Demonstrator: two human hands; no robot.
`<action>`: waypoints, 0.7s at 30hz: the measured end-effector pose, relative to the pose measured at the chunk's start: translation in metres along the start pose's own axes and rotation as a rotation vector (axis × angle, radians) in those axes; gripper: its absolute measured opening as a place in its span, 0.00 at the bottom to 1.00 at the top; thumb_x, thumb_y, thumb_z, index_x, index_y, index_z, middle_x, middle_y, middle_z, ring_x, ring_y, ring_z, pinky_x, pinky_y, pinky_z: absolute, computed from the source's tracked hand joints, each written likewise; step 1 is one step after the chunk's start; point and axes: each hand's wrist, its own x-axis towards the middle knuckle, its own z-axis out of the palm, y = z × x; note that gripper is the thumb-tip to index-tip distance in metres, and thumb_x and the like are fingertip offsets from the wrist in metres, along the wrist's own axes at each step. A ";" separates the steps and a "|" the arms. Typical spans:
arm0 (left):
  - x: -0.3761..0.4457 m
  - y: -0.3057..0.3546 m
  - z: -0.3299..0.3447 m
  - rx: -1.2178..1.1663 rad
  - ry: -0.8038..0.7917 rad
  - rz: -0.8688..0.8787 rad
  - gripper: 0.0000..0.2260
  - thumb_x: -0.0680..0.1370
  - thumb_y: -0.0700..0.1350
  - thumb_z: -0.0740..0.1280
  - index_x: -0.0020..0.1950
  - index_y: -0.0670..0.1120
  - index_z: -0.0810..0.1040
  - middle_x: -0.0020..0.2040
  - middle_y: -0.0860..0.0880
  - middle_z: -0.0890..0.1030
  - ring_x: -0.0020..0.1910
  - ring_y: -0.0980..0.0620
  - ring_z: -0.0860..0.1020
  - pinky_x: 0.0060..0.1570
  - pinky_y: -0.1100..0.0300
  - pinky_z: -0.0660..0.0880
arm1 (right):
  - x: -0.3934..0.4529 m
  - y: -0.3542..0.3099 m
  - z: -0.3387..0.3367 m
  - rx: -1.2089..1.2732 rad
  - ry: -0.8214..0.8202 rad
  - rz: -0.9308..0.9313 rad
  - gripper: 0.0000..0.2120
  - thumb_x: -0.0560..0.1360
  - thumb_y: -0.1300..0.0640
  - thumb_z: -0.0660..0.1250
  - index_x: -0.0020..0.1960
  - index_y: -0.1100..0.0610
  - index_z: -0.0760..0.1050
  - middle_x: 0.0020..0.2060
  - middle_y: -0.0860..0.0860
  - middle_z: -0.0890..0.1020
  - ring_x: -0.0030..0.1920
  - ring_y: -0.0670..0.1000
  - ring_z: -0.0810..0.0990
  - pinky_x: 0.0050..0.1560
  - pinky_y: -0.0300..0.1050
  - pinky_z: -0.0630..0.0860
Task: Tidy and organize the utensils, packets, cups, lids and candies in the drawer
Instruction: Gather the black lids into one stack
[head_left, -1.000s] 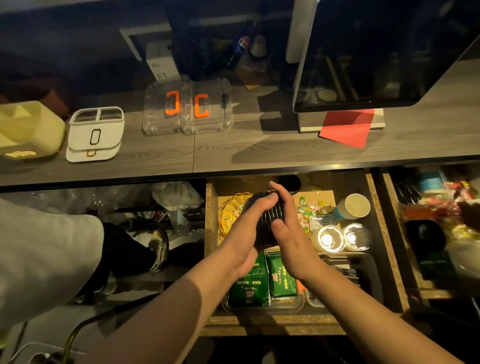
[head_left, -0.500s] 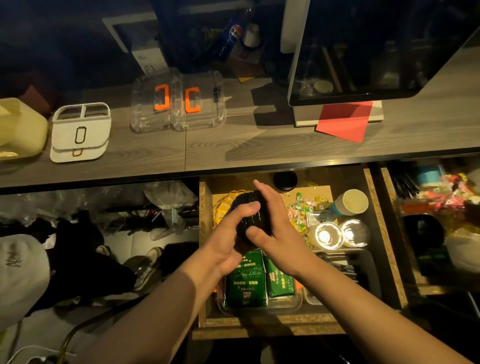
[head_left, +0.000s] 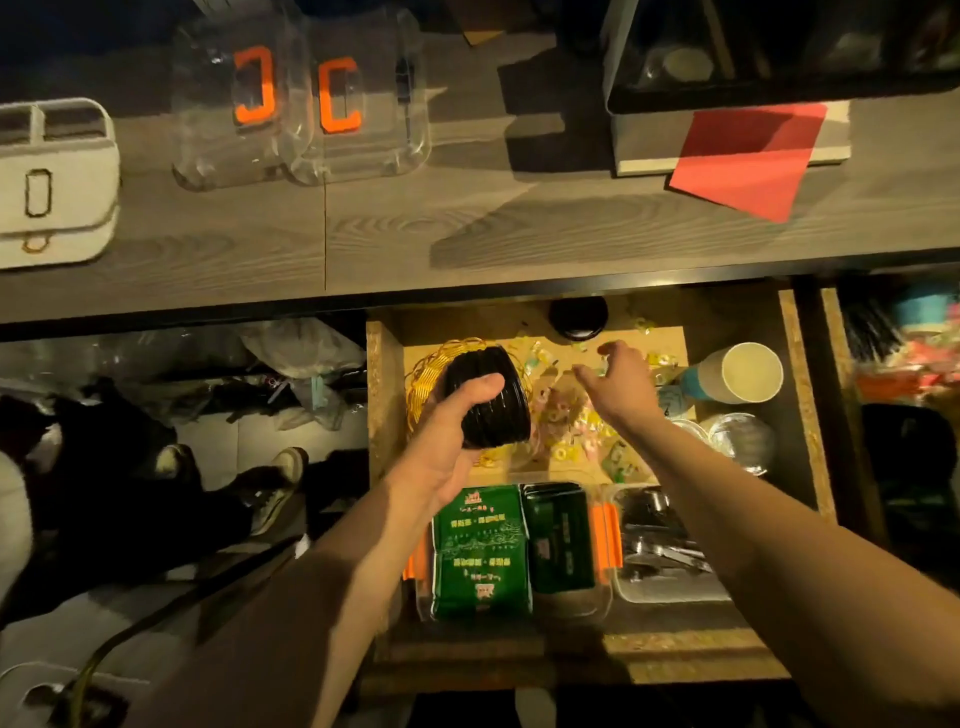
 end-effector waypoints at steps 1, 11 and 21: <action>0.007 -0.002 -0.001 -0.004 0.009 0.006 0.31 0.64 0.46 0.75 0.66 0.45 0.75 0.57 0.41 0.82 0.54 0.44 0.82 0.44 0.50 0.82 | 0.011 0.002 0.004 -0.068 0.015 -0.014 0.29 0.77 0.47 0.69 0.71 0.62 0.66 0.66 0.60 0.72 0.66 0.60 0.71 0.66 0.54 0.70; 0.049 -0.017 -0.015 -0.033 0.002 0.005 0.36 0.62 0.48 0.77 0.68 0.45 0.74 0.62 0.39 0.80 0.58 0.42 0.82 0.46 0.52 0.82 | 0.104 -0.018 0.020 -0.619 -0.134 -0.114 0.18 0.79 0.45 0.63 0.55 0.60 0.80 0.43 0.56 0.77 0.49 0.57 0.76 0.52 0.49 0.71; 0.055 -0.019 -0.032 -0.052 0.047 0.021 0.36 0.63 0.46 0.76 0.70 0.44 0.72 0.63 0.38 0.79 0.60 0.41 0.80 0.41 0.56 0.82 | 0.101 -0.008 0.028 -0.356 -0.067 -0.076 0.24 0.72 0.38 0.67 0.49 0.60 0.79 0.44 0.57 0.81 0.50 0.58 0.79 0.54 0.52 0.78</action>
